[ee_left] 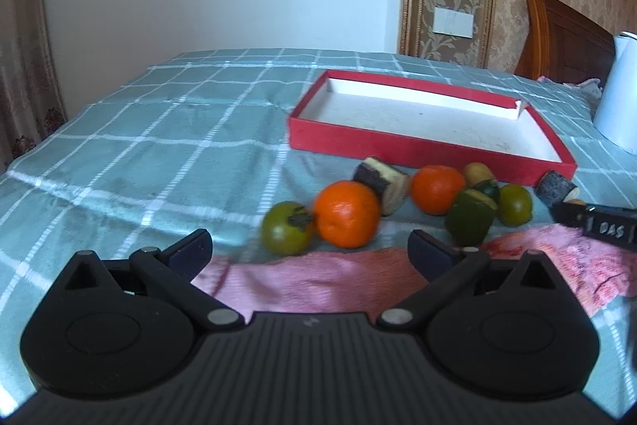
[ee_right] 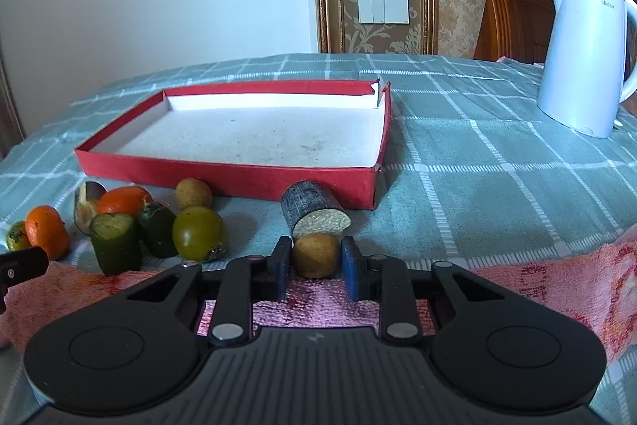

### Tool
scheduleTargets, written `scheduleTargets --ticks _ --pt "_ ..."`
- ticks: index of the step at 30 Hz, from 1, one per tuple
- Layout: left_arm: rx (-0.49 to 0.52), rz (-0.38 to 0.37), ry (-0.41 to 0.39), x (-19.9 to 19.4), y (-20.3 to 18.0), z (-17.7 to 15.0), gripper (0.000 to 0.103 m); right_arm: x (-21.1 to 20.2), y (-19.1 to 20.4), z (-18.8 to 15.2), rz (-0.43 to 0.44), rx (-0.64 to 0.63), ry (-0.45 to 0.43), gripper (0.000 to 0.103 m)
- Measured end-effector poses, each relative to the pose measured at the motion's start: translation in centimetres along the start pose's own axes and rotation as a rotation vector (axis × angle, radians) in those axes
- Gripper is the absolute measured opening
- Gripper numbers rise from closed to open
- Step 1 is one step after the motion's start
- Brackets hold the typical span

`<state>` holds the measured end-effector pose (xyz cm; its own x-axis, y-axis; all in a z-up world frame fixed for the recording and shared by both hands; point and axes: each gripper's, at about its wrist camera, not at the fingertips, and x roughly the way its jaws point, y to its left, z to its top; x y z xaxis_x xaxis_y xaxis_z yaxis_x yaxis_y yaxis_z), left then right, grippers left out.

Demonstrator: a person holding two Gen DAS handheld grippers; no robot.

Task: Organize fruits
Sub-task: 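Close the right gripper on the small brown round fruit, then lift the brown fruit over the box with right gripper while left gripper closes on green tomato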

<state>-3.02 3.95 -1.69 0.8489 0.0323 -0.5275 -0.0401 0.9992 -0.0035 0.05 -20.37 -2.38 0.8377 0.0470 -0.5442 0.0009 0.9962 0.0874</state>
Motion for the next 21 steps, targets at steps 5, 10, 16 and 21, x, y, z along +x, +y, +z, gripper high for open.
scheduleTargets --ticks 5,10,16,21 --pt "-0.037 0.028 -0.007 -0.3 2.2 -0.7 0.103 -0.6 -0.3 0.0 0.028 0.025 -0.023 0.026" --pt "-0.062 0.016 -0.023 -0.3 3.0 -0.5 0.103 -0.7 -0.2 -0.1 0.050 0.025 -0.032 0.026" --pt "0.032 0.069 -0.032 0.5 2.0 0.6 0.103 -0.4 -0.6 -0.1 0.071 0.043 -0.022 0.026" --pt "0.024 0.072 0.020 1.7 3.0 0.9 0.103 -0.4 -0.6 -0.1 0.081 0.045 -0.025 0.026"
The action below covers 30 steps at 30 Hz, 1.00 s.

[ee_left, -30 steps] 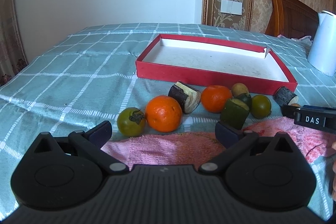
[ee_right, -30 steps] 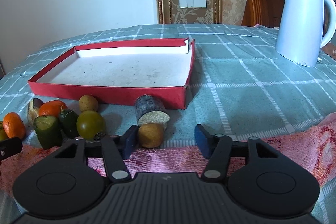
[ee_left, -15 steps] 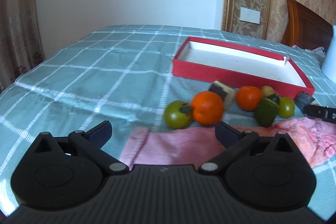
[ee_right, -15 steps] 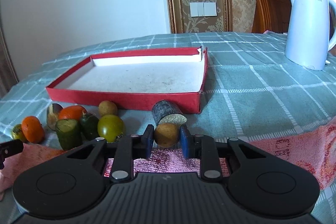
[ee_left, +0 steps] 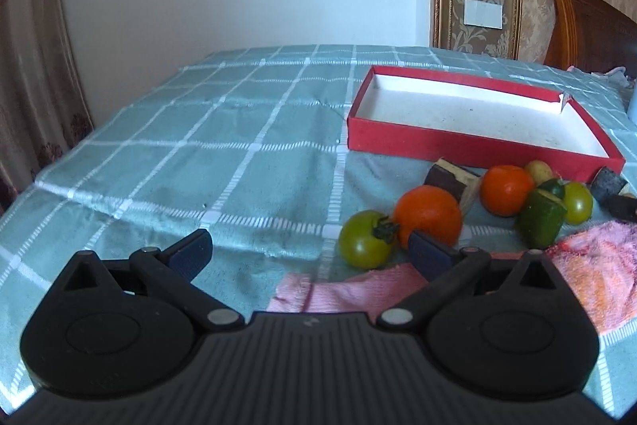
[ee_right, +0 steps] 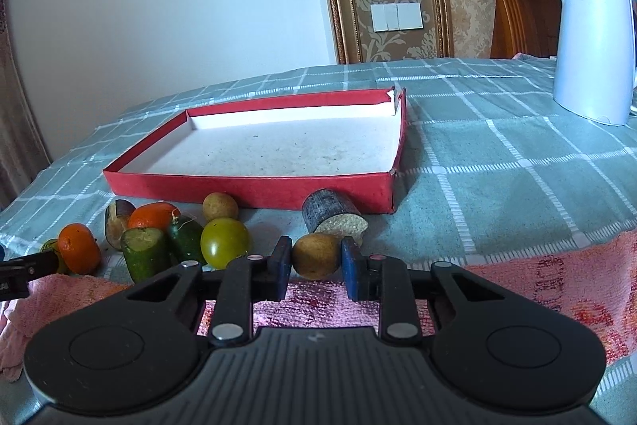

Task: Organize fruits
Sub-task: 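Lift the brown fruit over the box with right gripper while left gripper closes on green tomato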

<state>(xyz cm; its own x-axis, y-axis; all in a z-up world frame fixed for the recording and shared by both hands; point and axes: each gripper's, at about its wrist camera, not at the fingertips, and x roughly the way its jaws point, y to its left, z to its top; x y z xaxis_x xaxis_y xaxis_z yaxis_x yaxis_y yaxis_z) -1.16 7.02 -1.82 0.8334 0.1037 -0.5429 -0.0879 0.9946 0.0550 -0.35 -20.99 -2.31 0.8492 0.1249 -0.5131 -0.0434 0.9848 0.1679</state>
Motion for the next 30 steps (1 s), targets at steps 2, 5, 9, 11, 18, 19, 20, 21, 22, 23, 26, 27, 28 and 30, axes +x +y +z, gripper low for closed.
scheduleTargets --ticks 2,5,9,11,18,19,20,21,22,23,26,27,28,30 --pt "0.004 -0.001 0.008 0.4 0.2 0.1 0.103 0.1 -0.1 0.0 0.003 0.004 0.004 0.026" --pt "0.046 -0.011 -0.013 0.7 -0.1 0.1 0.103 0.2 -0.1 0.0 0.007 0.007 0.008 0.026" --pt "0.105 -0.024 -0.069 0.3 -0.8 -0.1 0.090 0.3 0.1 0.0 0.006 0.004 0.011 0.026" --pt "0.118 -0.030 -0.078 0.2 -1.1 -0.1 0.086 0.3 0.1 0.0 0.004 0.002 0.016 0.026" --pt "0.127 -0.111 -0.062 0.2 -0.6 -0.1 0.065 0.3 0.3 0.0 -0.001 -0.005 0.024 0.026" --pt "0.137 -0.119 -0.063 0.2 -0.6 -0.1 0.063 0.3 0.3 0.0 -0.002 -0.006 0.024 0.026" --pt "0.151 -0.132 -0.068 0.2 -0.6 0.0 0.063 0.3 0.3 0.0 -0.003 -0.007 0.025 0.026" --pt "0.154 -0.148 -0.070 0.2 -0.4 0.1 0.067 0.4 0.3 0.0 -0.003 -0.007 0.026 0.026" --pt "0.149 -0.171 -0.069 0.2 -0.2 0.1 0.070 0.4 0.3 0.0 -0.004 -0.006 0.027 0.026" --pt "0.148 -0.194 -0.064 0.2 0.0 0.1 0.070 0.4 0.2 0.1 -0.004 -0.003 0.026 0.026" --pt "0.169 -0.181 -0.057 0.6 0.0 0.2 0.072 0.5 0.2 0.1 -0.003 -0.001 0.031 0.026" --pt "0.181 -0.170 -0.050 0.6 0.0 0.3 0.073 0.4 0.2 0.1 -0.003 -0.001 0.031 0.026" --pt "0.184 -0.163 -0.039 0.7 0.0 0.4 0.073 0.5 0.3 0.1 -0.003 -0.002 0.030 0.026" --pt "0.200 -0.154 -0.005 0.9 -0.1 0.4 0.072 0.5 0.2 0.1 -0.002 -0.001 0.031 0.026"
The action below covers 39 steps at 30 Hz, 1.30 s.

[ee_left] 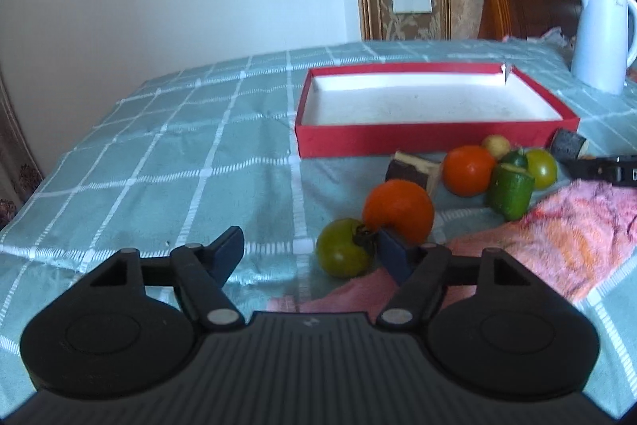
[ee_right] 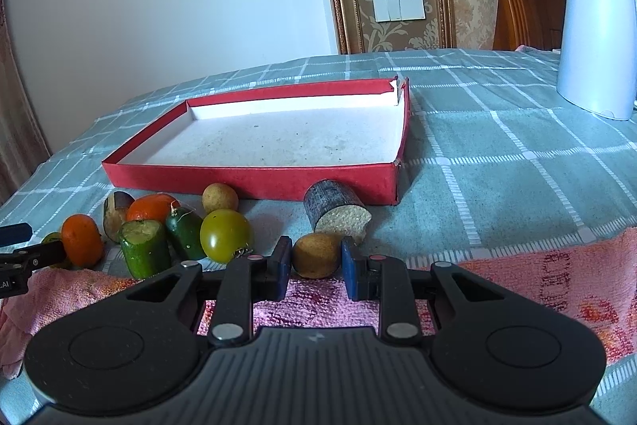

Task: Organize fruits
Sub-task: 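Lift the brown fruit over the box with right gripper while left gripper closes on green tomato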

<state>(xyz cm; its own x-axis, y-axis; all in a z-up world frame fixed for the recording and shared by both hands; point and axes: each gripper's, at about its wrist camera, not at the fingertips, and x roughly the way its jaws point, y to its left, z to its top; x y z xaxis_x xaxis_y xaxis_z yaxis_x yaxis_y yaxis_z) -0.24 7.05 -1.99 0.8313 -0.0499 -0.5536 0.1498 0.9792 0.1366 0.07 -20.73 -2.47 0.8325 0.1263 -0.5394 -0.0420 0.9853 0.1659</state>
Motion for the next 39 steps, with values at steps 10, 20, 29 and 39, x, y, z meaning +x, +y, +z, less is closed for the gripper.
scheduleTargets --ticks 10,20,29,39 --pt "-0.032 -0.057 0.049 0.9 -0.4 0.8 0.029 0.1 -0.1 0.0 0.005 0.012 0.003 0.026" --pt "-0.126 0.023 -0.007 1.4 0.6 0.6 0.029 0.0 -0.2 -0.1 0.007 0.005 0.003 0.026" --pt "-0.324 0.057 -0.045 2.8 3.5 0.6 0.029 -1.4 0.6 0.9 0.008 -0.061 -0.050 0.026" --pt "-0.401 -0.046 -0.066 2.8 5.1 -0.1 0.029 -1.8 0.6 2.4 0.004 -0.093 -0.075 0.026"
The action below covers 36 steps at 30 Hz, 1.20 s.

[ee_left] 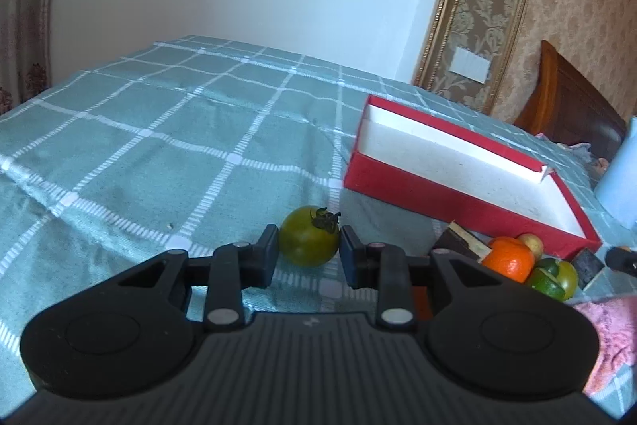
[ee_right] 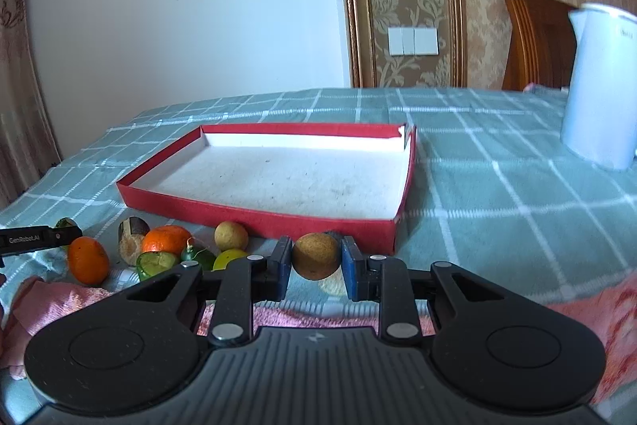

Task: Organize fruits
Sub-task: 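Lift the brown fruit over the box with right gripper while left gripper closes on green tomato, then lower the brown fruit into the red box and open the right gripper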

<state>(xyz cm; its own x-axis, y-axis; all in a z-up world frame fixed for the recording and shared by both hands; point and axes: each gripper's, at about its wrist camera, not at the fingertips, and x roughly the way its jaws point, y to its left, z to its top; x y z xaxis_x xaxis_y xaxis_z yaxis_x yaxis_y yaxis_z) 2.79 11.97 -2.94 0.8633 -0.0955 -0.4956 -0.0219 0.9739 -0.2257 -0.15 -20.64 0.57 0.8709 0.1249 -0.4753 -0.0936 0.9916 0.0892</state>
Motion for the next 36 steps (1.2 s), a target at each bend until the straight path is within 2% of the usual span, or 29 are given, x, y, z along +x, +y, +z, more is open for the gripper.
scheduleTargets --ticks 8,11,18,29,36 --pt "-0.036 -0.054 -0.019 -0.3 0.7 0.0 0.029 2.9 0.7 3.8 -0.058 -0.062 -0.076 0.026" --pt "-0.042 -0.062 -0.020 -0.3 0.8 0.0 0.029 5.9 1.1 5.2 -0.081 -0.085 -0.055 0.026" --pt "-0.028 -0.062 -0.006 -0.1 0.5 -0.1 0.029 12.8 0.3 6.0 -0.091 -0.080 0.086 0.026" --pt "-0.015 -0.054 0.005 0.2 0.4 -0.1 0.029 15.1 -0.1 5.6 -0.102 -0.084 0.157 0.026" --pt "0.015 -0.045 0.016 0.3 -0.1 -0.2 0.029 15.4 0.5 5.6 -0.112 -0.121 0.172 0.026"
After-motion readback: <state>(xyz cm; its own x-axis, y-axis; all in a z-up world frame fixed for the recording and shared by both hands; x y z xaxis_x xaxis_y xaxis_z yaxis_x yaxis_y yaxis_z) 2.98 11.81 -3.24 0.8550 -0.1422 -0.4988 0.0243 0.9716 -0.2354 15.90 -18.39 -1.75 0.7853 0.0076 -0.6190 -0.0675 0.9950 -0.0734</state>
